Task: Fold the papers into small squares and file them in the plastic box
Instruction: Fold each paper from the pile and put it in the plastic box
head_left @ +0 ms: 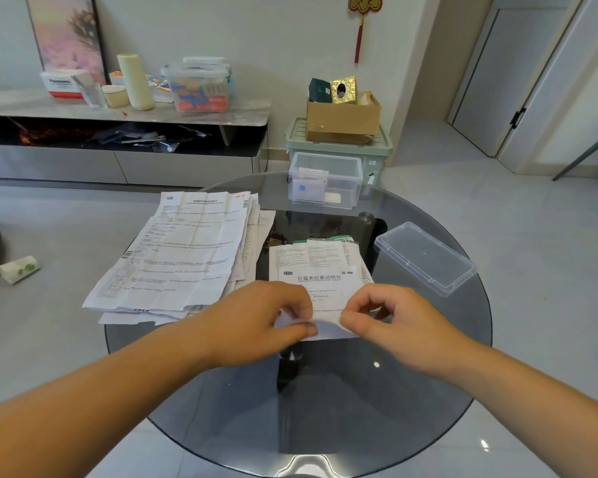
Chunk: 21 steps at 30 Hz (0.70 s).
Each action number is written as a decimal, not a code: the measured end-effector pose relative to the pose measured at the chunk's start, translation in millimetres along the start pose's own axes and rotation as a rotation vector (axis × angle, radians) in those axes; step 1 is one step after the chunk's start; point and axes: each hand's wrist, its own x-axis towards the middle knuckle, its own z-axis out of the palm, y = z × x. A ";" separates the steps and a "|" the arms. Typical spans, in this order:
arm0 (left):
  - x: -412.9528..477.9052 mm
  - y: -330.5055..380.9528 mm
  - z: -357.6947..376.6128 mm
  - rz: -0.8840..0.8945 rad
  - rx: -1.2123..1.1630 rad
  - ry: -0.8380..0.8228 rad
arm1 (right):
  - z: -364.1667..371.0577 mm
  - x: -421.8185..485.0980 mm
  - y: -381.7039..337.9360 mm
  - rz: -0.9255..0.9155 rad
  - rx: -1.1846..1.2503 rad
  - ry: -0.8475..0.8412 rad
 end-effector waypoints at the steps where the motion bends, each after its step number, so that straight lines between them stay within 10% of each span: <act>1: 0.3 0.2 -0.9 -0.016 -0.028 0.020 | -0.6 -0.8 -1.0 0.001 0.046 -0.015; 6: 12.1 2.4 -4.0 -0.182 -0.146 0.186 | -0.2 1.0 0.3 0.043 0.206 -0.030; 21: 33.3 5.5 20.2 -0.353 0.096 0.013 | 16.2 28.7 4.2 0.169 -0.642 0.152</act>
